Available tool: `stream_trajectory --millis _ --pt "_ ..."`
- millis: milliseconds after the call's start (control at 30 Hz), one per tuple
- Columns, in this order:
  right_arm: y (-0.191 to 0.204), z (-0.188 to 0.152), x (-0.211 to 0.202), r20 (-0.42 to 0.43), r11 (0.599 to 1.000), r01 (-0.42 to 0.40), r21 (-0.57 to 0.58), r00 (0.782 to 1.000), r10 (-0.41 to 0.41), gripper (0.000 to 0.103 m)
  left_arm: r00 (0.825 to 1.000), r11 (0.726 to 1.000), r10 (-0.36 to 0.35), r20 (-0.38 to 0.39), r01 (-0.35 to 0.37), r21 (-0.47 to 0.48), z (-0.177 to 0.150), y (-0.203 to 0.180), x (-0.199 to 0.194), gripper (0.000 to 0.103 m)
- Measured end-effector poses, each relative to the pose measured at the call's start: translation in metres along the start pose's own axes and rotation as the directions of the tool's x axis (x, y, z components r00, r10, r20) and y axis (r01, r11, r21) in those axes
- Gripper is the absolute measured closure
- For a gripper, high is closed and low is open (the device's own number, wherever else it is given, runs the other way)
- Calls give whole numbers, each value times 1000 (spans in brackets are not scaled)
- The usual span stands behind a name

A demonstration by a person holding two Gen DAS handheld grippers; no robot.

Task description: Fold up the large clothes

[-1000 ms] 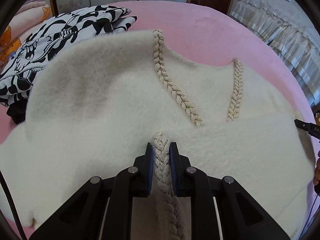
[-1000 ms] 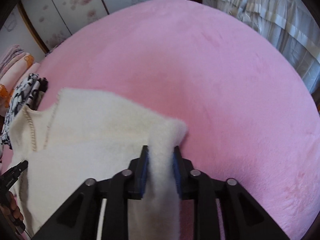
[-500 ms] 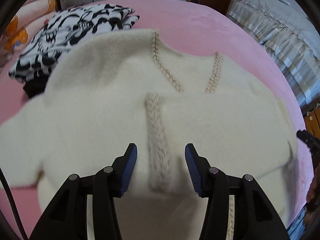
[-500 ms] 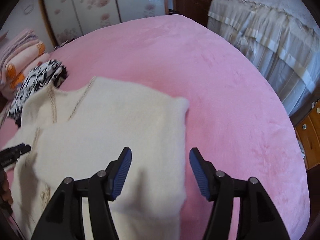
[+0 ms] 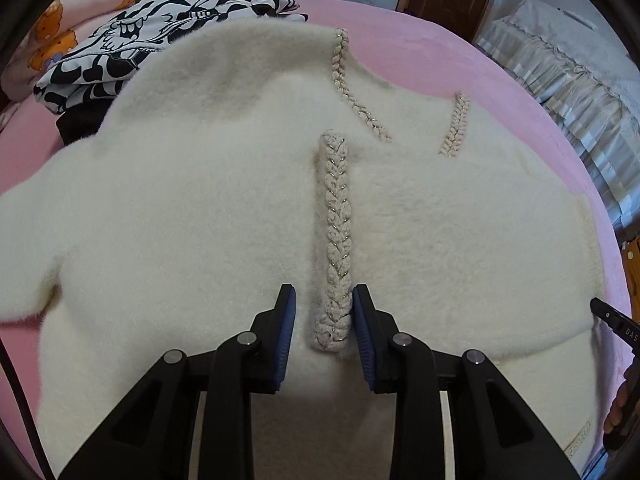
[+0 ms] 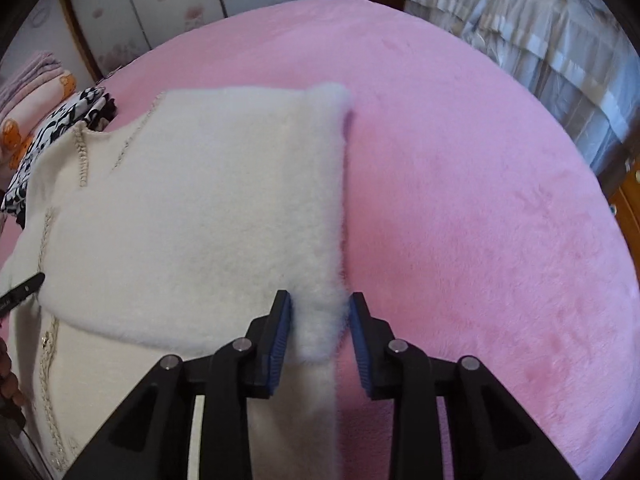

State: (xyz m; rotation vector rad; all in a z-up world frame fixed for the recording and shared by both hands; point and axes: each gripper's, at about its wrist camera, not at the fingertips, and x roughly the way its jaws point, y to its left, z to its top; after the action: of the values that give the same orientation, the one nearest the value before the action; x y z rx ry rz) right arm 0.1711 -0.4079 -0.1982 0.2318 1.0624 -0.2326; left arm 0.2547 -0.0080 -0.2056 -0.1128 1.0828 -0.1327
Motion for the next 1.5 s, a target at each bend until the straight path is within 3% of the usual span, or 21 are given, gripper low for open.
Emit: stream_trajectory --millis 100,200,300,367,533,633,733,867,900,933,967,1000,1033,1233,1500 --pt "3 -1 -17 9 999 21 31 1000 -21 65 1000 1000 30 1 -30 7 -2 -2 -16 73" --pt "11 -6 -39 63 999 29 36 997 -32 65 996 996 76 54 -78 35 -3 -13 -42 71" --pt "32 -6 -54 121 1000 -18 6 992 18 65 993 997 38 108 -45 58 -6 -32 -66 64" --pt "55 -4 -51 111 997 -74 -30 991 77 65 993 997 4 121 -12 71 -8 -48 -68 62" --pt "114 -4 -27 50 976 -173 -129 982 180 65 997 998 -36 73 32 55 -1 -78 -34 62" --pt "133 -6 -5 4 970 -164 -178 986 167 65 999 999 -32 27 31 30 0 -83 -8 62" --pt "119 -3 5 8 977 -127 -169 991 131 68 1000 999 5 18 -5 39 -2 -76 4 62" --pt "71 2 1 86 986 104 -131 992 -93 68 999 999 22 25 -23 36 -1 -57 5 62" --pt "57 3 0 92 987 112 -111 990 -102 68 1000 1000 10 23 -10 29 0 -52 5 62" --pt "43 3 -1 86 994 68 -86 994 -61 72 1000 1000 2 22 -3 26 0 -50 5 62" --pt "32 4 -3 78 998 38 -58 996 -33 82 1000 1000 1 21 -2 31 0 -49 6 62" --pt "27 4 -5 75 998 37 -42 997 -34 92 1000 999 7 22 -7 36 0 -50 7 62" --pt "24 4 -7 73 999 36 -28 997 -34 94 1000 999 17 24 -18 42 0 -51 7 62" --pt "37 -2 -12 61 997 81 -11 995 -80 90 999 998 43 14 -43 37 0 -57 1 62" --pt "49 -15 -29 23 999 14 29 1000 -14 89 999 999 35 -10 -35 4 -7 -49 -23 56"
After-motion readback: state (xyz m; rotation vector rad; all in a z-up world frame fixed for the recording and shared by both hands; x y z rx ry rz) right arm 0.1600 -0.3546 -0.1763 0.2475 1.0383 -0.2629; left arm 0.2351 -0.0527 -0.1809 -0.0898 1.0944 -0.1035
